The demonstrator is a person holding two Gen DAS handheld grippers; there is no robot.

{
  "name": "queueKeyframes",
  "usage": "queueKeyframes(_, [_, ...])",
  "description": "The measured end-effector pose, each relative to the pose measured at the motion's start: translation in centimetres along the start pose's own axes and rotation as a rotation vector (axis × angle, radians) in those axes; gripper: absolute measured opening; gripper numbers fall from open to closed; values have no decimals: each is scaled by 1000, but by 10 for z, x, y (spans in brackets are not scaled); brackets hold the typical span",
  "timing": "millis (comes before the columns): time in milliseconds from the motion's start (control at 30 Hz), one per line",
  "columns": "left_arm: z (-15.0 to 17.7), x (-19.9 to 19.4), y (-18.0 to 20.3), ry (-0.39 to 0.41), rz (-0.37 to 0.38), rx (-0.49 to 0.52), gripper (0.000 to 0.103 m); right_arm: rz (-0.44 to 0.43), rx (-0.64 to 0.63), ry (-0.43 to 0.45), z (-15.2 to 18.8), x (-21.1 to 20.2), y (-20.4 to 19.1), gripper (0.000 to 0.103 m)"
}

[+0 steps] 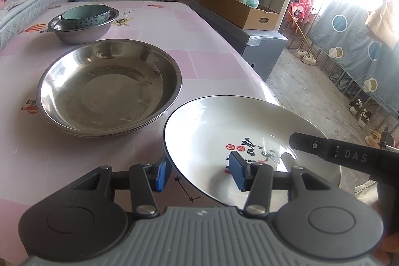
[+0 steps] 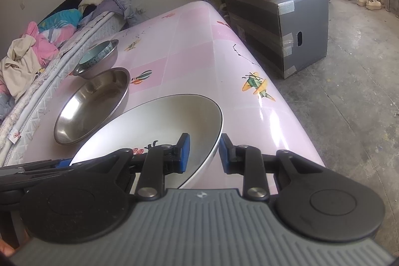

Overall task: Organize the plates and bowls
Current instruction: 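Lift the white calligraphy plate with both tools, holding its rim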

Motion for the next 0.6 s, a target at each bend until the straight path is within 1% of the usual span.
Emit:
queueKeyframes(267, [-2, -4, 2, 15, 12, 6, 50, -4, 1, 4, 0, -2, -1, 26])
queueKeyframes(600, [6, 4, -9, -26, 30, -32, 49, -5, -4, -19, 4, 7, -3, 26])
Point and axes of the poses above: each gripper's, at about its wrist camera, not at the fingertips, and x roughly the way its jaws point, y to its right, z to its underside, the point moved 4 cm from there along x, roughly the way its jaws point, and after that the axes turned 14 degrees about z, right-handed, at the moved point
